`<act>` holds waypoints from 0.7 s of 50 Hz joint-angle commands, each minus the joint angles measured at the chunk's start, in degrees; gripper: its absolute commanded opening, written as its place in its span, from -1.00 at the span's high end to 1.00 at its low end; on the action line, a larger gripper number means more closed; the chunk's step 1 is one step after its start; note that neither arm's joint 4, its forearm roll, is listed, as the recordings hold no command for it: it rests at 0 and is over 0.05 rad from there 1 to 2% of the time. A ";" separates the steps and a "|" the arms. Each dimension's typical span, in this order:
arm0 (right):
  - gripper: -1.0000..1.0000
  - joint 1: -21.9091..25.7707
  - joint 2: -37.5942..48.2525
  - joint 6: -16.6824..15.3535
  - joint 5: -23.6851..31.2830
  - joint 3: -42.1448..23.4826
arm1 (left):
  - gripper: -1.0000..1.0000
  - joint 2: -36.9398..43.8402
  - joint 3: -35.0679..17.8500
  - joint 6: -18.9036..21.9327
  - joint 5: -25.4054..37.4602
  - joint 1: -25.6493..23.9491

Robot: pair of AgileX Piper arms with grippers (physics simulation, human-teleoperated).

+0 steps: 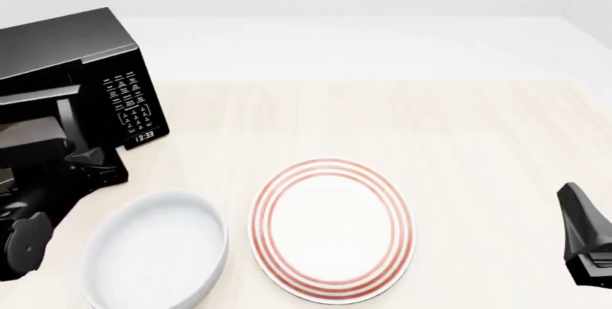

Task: Open the microwave.

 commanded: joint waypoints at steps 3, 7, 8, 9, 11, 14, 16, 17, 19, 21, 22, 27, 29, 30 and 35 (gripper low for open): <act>-1.00 0.00 0.00 0.00 0.00 0.00 | 1.00 -8.85 -0.81 -1.35 -4.29 -3.18; -1.00 0.00 0.00 0.00 0.00 0.00 | 1.00 -11.00 0.45 -1.18 -3.60 -2.63; -1.00 0.00 0.00 0.00 0.00 0.00 | 1.00 -11.29 0.76 -1.09 -3.56 -2.56; -1.00 0.00 0.00 0.00 0.00 0.00 | 1.00 -11.59 0.97 -1.10 -3.50 -2.56; -1.00 0.00 0.00 0.00 0.00 0.00 | 1.00 -12.21 1.48 -1.10 -3.43 -2.48; -1.00 0.00 0.00 0.00 0.00 0.00 | 1.00 -13.02 2.43 -1.17 -3.77 -2.55; -1.00 0.00 0.00 0.00 0.00 0.00 | 1.00 -13.96 2.90 -1.14 -3.39 -2.51; -1.00 0.00 0.00 0.00 0.00 0.00 | 1.00 -14.31 3.13 -1.14 -3.29 -2.47; -1.00 0.00 0.00 0.00 0.00 0.00 | 1.00 -14.24 3.65 -1.01 -3.71 -2.47; -1.00 0.00 0.00 0.00 0.00 0.00 | 1.00 -14.49 4.37 -0.99 -4.42 -2.44; -1.00 0.00 0.00 0.00 0.00 0.00 | 1.00 -14.80 4.56 -0.98 -4.31 -2.45; -1.00 0.00 0.00 0.00 0.00 0.00 | 1.00 -16.52 6.36 -1.57 -4.94 -2.65; -1.00 0.00 0.00 0.00 0.00 0.00 | 1.00 -17.04 6.94 -2.13 -5.11 -3.17; -1.00 0.00 0.00 0.00 0.00 0.00 | 1.00 -17.05 7.38 -2.15 -5.62 -3.08; -1.00 0.00 0.00 0.00 0.00 0.00 | 1.00 -18.56 8.85 -2.35 -5.84 -3.10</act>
